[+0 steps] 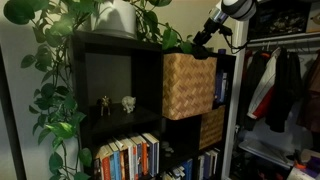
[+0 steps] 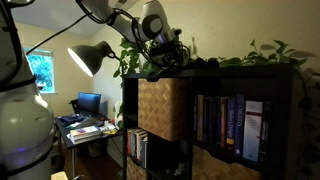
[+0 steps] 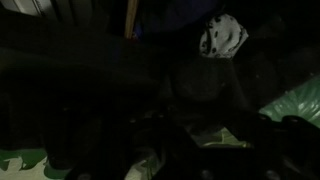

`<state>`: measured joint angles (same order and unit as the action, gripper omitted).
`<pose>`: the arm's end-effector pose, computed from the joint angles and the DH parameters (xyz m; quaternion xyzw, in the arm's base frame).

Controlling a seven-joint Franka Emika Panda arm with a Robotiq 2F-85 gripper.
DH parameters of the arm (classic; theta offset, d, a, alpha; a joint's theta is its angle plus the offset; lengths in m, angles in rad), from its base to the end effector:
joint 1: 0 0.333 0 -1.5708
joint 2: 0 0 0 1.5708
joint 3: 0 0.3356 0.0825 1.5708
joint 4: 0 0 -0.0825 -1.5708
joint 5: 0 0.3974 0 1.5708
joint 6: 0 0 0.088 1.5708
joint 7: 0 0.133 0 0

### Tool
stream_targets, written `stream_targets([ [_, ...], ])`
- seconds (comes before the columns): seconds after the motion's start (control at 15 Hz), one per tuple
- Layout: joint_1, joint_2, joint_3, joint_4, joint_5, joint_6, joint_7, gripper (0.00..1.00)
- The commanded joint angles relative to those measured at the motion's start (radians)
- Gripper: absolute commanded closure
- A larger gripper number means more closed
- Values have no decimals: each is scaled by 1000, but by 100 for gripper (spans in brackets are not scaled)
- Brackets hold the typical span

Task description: Open the top drawer, put the objects on the counter in, then close the drawer

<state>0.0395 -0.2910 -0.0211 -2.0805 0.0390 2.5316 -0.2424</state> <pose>0.5433 0.0088 0.6339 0.9253 0.1097 0.3623 0.0214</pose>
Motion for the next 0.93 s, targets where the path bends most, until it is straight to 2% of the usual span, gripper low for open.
stream_targets([
  [0.0,5,-12,-1,-16,-2,7,16,79],
  [0.13,6,-30,3,-25,-9,-6,16,91],
  [0.27,6,-53,12,-37,-19,-30,16,95],
  [0.47,14,-91,24,-58,-21,-97,14,92],
  [0.87,51,-144,41,-100,8,-231,17,93],
])
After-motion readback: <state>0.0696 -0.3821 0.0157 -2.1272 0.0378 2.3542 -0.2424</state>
